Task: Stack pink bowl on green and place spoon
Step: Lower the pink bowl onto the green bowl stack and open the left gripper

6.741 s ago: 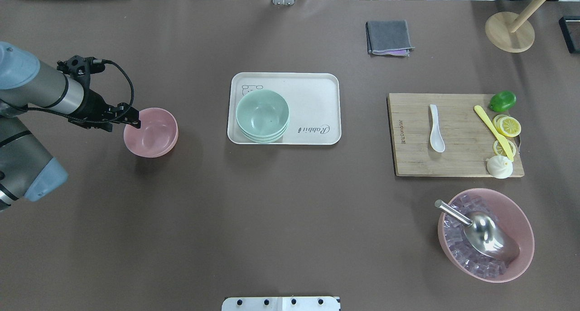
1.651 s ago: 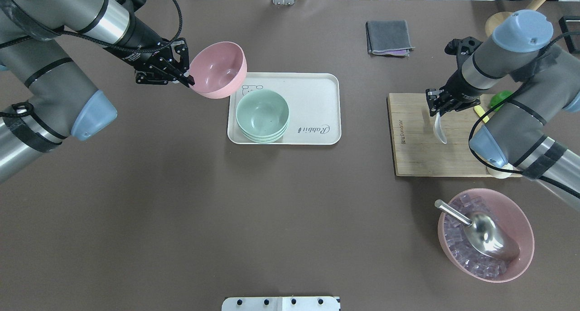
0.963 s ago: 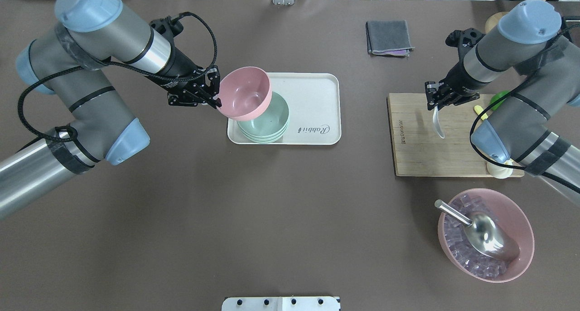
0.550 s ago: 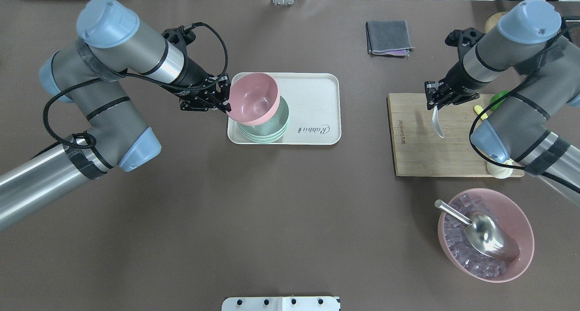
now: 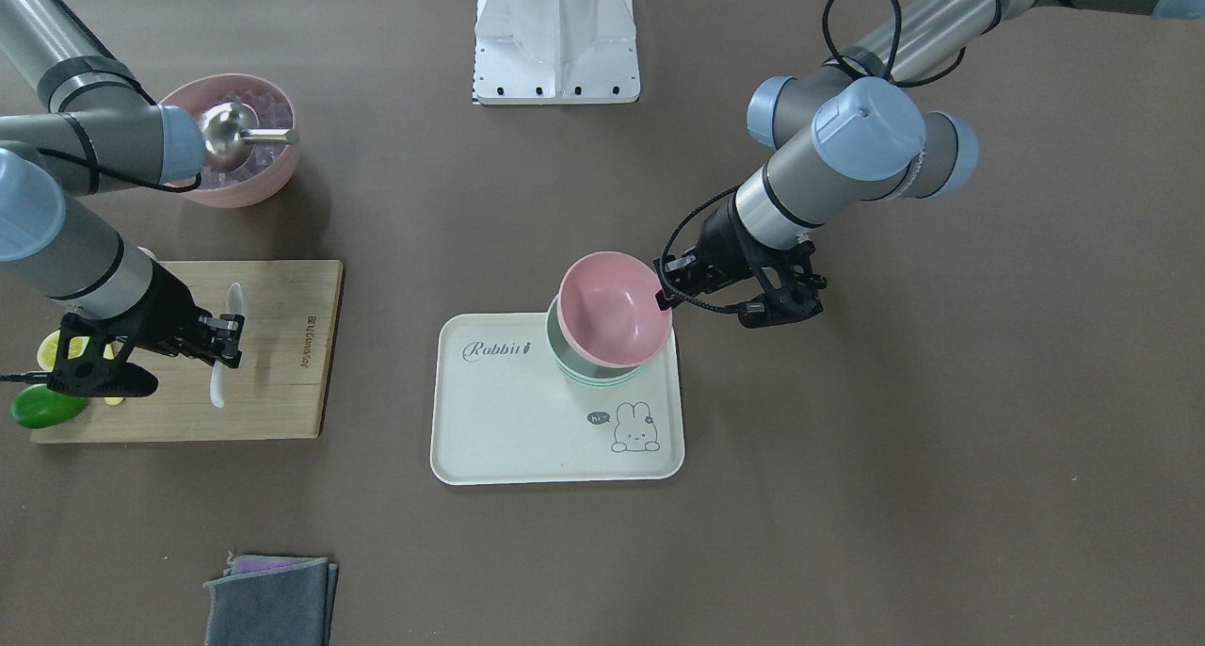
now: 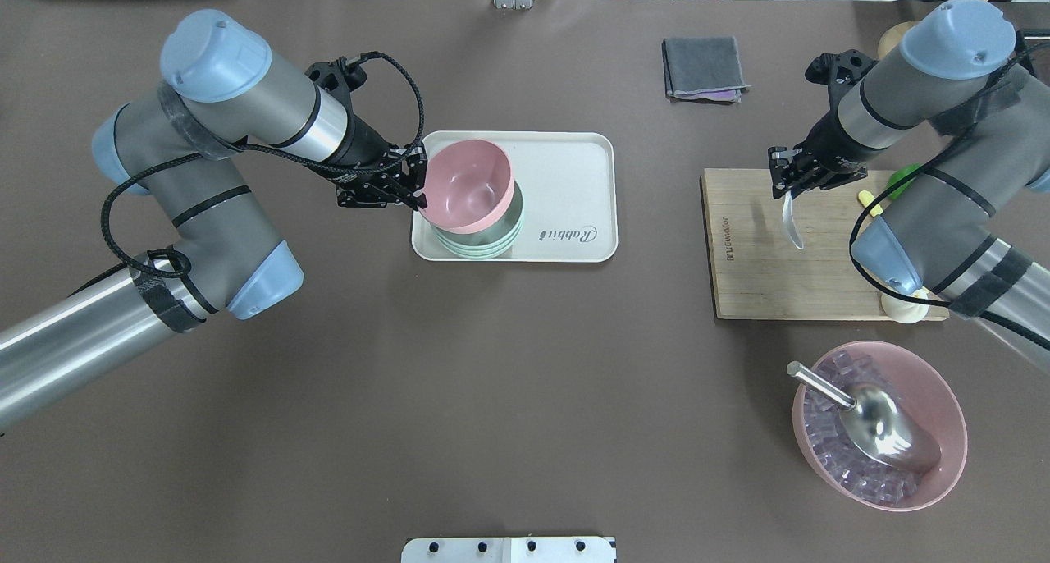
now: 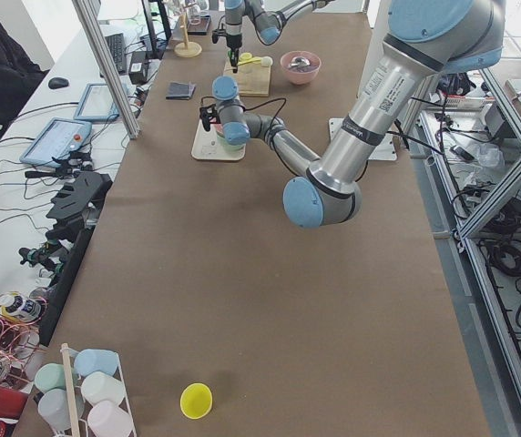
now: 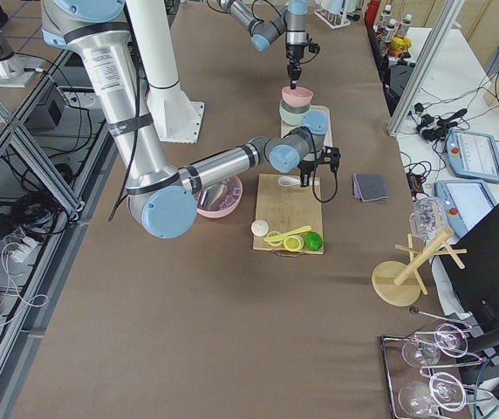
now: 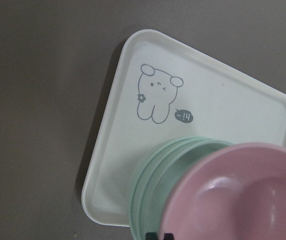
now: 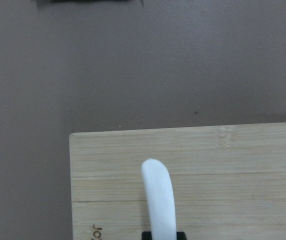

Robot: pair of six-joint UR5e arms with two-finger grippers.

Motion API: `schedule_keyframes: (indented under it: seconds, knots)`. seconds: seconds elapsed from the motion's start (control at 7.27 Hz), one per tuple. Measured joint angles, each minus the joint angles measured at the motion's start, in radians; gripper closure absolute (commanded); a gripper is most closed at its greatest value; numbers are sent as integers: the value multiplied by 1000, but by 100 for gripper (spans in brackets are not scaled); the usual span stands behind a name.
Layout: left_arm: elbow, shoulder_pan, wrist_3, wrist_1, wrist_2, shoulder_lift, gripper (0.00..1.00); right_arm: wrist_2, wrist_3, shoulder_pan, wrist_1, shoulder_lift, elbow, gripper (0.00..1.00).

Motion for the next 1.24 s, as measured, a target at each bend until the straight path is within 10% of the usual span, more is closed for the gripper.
schedule_keyframes:
  seconds: [0.83, 0.96, 1.24]
  knots:
    - [15, 12, 0, -15, 2, -11, 100, 3, 0, -1, 0, 0, 0, 100]
    - [18, 12, 1, -19, 2, -13, 85, 4, 0, -1, 0, 0, 1, 100]
    - [38, 9, 6, -75, 2, -12, 24, 4, 0, 0, 0, 0, 1, 100]
